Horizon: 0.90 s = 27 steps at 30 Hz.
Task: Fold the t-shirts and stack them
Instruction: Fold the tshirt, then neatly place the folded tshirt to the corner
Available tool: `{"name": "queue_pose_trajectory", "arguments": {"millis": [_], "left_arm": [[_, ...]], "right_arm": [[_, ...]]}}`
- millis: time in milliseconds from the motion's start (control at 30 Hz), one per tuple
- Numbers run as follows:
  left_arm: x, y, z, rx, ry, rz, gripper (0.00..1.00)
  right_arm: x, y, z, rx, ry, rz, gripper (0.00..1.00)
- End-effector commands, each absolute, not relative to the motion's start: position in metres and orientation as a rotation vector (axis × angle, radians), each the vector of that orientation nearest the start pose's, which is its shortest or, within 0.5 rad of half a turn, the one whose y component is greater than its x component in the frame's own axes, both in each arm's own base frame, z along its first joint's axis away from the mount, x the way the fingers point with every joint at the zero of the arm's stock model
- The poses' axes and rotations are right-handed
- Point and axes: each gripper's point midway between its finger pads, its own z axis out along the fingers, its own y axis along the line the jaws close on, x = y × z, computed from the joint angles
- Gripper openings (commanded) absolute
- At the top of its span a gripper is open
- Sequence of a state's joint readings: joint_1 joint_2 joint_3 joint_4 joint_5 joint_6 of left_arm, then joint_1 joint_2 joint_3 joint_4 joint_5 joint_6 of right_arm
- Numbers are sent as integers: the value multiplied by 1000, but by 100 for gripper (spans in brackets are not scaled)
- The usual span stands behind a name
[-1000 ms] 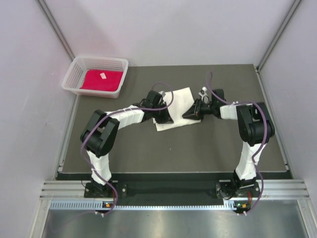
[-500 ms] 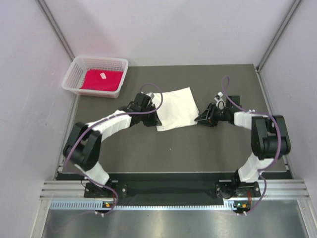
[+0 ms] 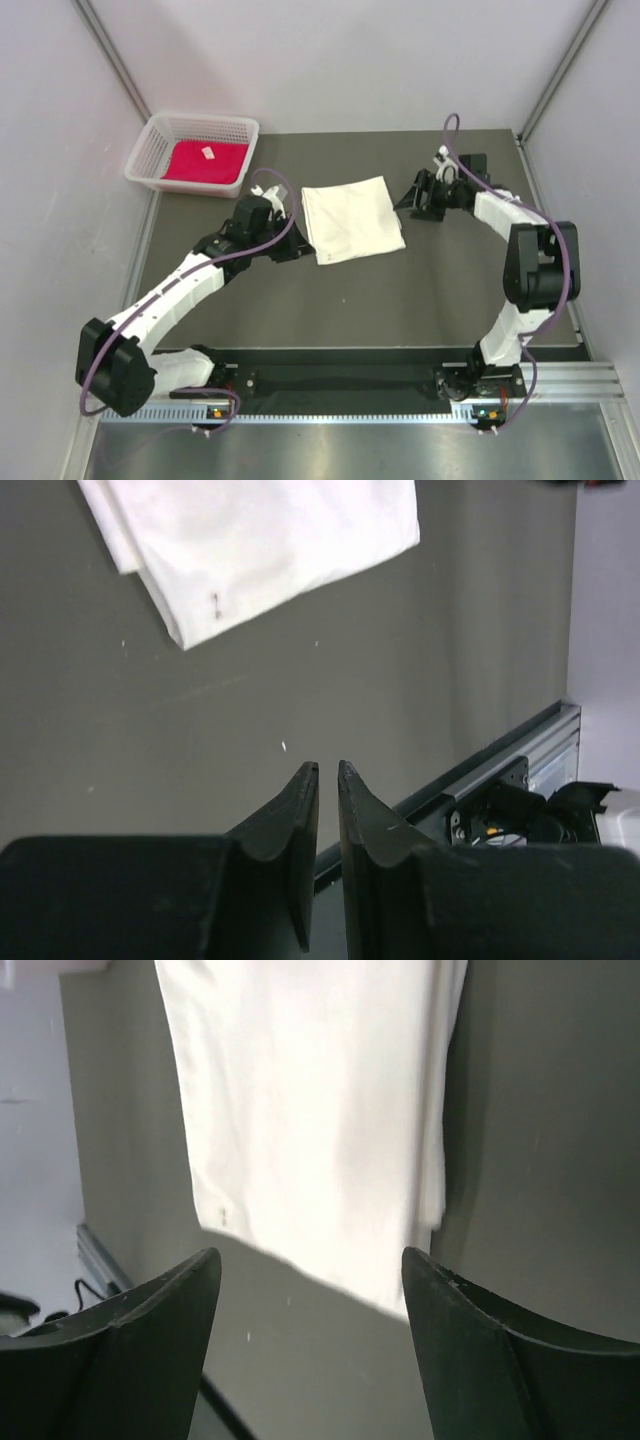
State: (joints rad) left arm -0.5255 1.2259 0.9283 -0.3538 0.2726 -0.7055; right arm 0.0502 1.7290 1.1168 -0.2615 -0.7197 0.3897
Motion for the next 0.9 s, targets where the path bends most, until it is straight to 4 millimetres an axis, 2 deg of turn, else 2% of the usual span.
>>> {"name": "queue_pose_trajectory", "arguments": {"millis": [0,33,67,100,133,200,233,333,400,433,467,567,733,867], "left_arm": [[245,-233,183,-69,2394,-977,18],[241,-231,182,-71,2399,-978,19],[237,-229,187,-67,2386,-988,19],[234,-227,186,-67,2392,-989,19],[229,-225,187,-64,2399,-986,18],[225,-222,190,-46,2405,-974,19],[223,-220,192,-40,2405,-965,19],[221,-215,196,-22,2408,-936,19],[221,-213,201,-4,2402,-924,19],[222,-212,201,-1,2403,-916,19],[222,-212,201,12,2403,-907,20],[225,-210,199,18,2419,-881,19],[235,-207,195,18,2436,-853,20],[239,-205,192,21,2444,-856,19]], "right_arm": [[432,149,129,-103,2329,1019,73],[443,149,119,-135,2336,1000,74],[464,151,134,-177,2286,975,76],[474,153,135,-201,2277,976,76],[493,157,135,-231,2265,995,75],[511,162,130,-260,2261,1020,75],[527,166,126,-269,2270,1031,75],[546,182,112,-338,2281,1054,73],[551,191,101,-354,2294,1073,72],[553,193,85,-333,2322,1088,71],[555,196,86,-337,2308,1119,70],[556,204,70,-313,2315,1167,68],[550,215,50,-320,2357,1182,64],[539,221,40,-330,2395,1209,53]]}}
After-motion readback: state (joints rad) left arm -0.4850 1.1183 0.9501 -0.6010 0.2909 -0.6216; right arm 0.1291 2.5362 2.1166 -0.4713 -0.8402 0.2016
